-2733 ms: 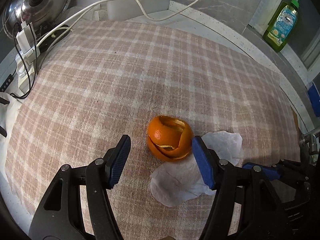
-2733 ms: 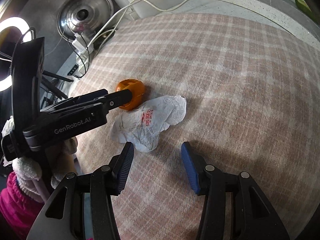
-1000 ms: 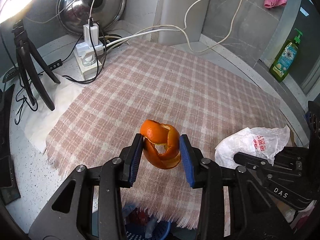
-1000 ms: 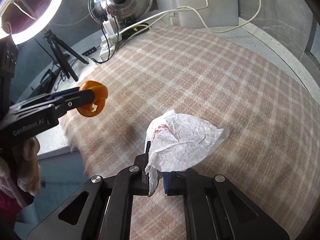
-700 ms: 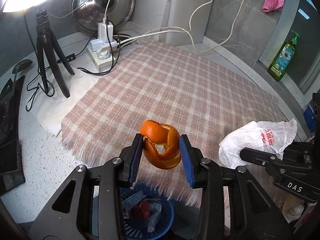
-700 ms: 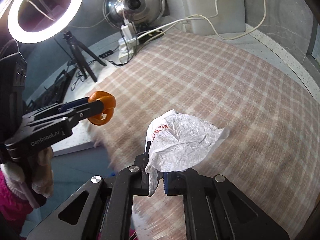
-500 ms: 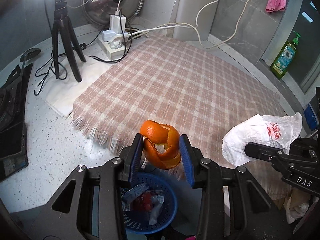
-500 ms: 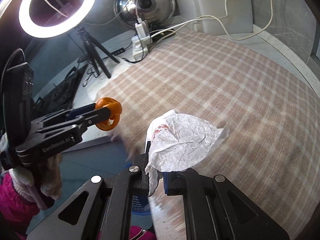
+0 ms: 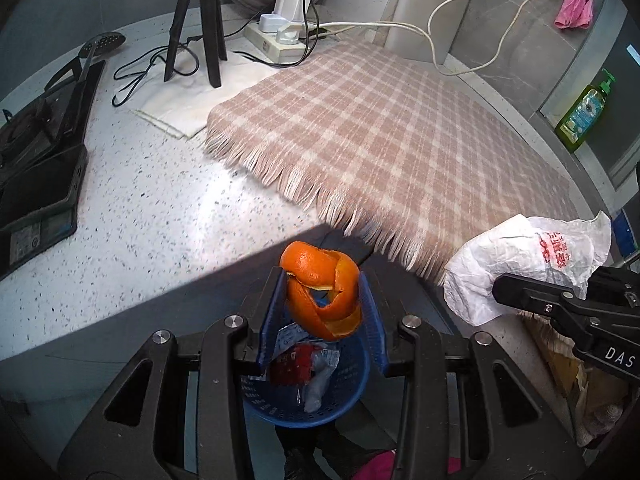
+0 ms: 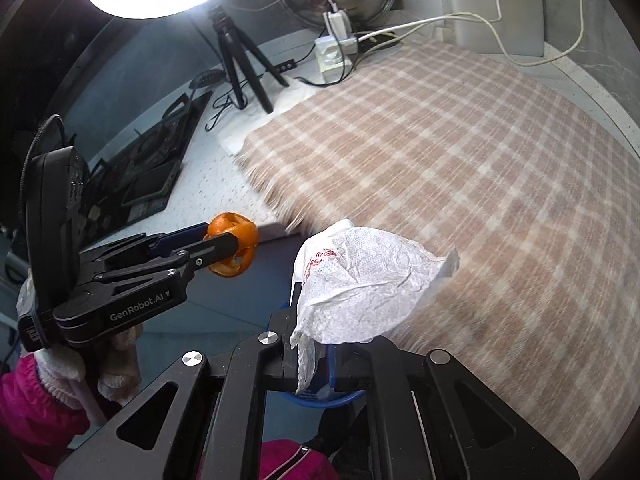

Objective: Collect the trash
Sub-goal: 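Carry the orange and tissue down over the blue wastebasket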

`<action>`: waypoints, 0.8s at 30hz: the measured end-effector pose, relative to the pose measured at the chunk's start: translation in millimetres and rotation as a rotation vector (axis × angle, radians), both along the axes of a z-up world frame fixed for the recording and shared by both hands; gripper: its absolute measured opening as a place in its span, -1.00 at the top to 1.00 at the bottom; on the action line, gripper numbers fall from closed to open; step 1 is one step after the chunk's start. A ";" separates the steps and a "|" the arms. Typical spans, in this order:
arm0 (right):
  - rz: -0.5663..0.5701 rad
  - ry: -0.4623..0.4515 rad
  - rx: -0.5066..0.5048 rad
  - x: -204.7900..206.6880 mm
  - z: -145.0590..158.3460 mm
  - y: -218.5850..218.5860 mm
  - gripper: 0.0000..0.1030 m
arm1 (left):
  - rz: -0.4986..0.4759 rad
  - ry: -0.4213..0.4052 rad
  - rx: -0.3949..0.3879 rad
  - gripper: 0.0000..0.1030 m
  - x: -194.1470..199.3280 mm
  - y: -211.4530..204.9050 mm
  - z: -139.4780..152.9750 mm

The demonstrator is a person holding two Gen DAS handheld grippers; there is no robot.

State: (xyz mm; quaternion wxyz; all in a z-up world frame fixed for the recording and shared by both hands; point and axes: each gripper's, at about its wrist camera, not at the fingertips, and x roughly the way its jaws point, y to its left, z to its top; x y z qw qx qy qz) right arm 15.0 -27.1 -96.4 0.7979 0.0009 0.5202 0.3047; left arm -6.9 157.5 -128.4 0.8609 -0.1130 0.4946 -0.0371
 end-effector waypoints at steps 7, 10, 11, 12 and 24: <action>0.049 0.024 -0.032 -18.9 -13.4 21.1 0.89 | 0.023 0.033 -0.020 0.27 -21.7 11.8 -15.6; 0.067 0.030 -0.049 -26.5 -20.5 28.8 0.89 | 0.024 0.046 -0.023 0.27 -29.2 14.1 -22.1; 0.072 0.034 -0.055 -28.6 -23.0 31.0 0.89 | 0.024 0.051 -0.024 0.27 -31.7 14.6 -24.5; 0.075 0.039 -0.059 -30.5 -25.6 33.0 0.89 | 0.025 0.056 -0.025 0.27 -33.7 15.5 -27.0; 0.092 0.090 -0.121 -41.5 -57.9 51.3 0.89 | 0.051 0.131 -0.042 0.27 -49.2 24.8 -64.4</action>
